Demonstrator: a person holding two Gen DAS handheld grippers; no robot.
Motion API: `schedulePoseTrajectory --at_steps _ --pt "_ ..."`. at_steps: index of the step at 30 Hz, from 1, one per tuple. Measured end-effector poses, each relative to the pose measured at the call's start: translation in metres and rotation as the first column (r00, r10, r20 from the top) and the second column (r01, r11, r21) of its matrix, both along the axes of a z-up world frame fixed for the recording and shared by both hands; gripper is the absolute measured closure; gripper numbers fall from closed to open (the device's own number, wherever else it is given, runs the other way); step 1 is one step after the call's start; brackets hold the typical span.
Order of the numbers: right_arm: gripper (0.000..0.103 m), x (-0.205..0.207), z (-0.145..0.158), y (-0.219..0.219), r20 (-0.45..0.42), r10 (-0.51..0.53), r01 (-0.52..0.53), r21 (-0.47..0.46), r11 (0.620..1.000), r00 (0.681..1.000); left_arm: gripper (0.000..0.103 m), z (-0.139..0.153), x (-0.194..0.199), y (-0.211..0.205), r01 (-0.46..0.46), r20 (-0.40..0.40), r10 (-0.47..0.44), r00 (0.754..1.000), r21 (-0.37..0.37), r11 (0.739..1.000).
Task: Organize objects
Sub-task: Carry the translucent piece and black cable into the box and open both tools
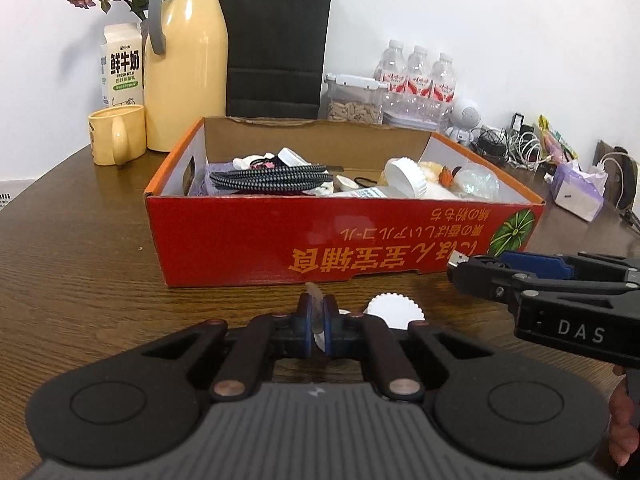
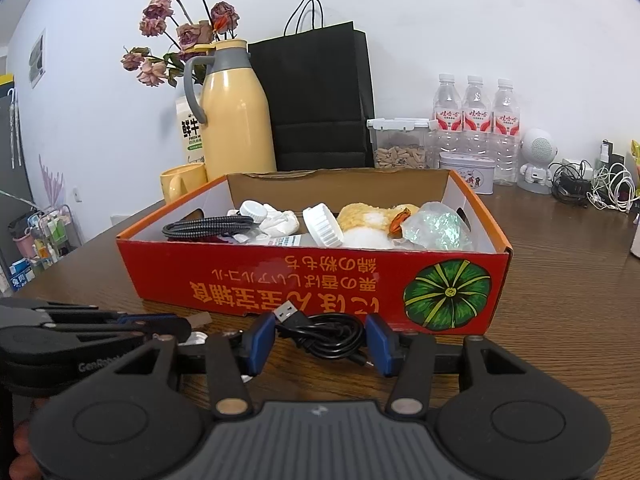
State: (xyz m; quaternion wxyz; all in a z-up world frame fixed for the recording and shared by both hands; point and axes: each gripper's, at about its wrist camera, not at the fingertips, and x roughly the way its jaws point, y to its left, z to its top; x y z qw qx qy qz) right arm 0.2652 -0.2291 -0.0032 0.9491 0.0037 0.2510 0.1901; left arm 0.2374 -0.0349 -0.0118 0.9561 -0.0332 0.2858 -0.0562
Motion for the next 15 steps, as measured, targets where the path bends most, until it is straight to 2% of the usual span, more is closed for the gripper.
schedulePoseTrajectory --at_steps 7,15 --pt "0.054 -0.004 0.001 0.001 0.022 0.008 -0.008 0.002 1.0 1.0 0.097 0.006 -0.009 0.002 -0.004 0.049 0.005 0.999 -0.01 1.0" --pt "0.054 -0.012 0.023 -0.002 0.104 0.012 -0.014 0.022 1.0 0.995 0.097 0.04 -0.016 0.003 0.012 0.157 -0.008 0.987 -0.024 1.0"
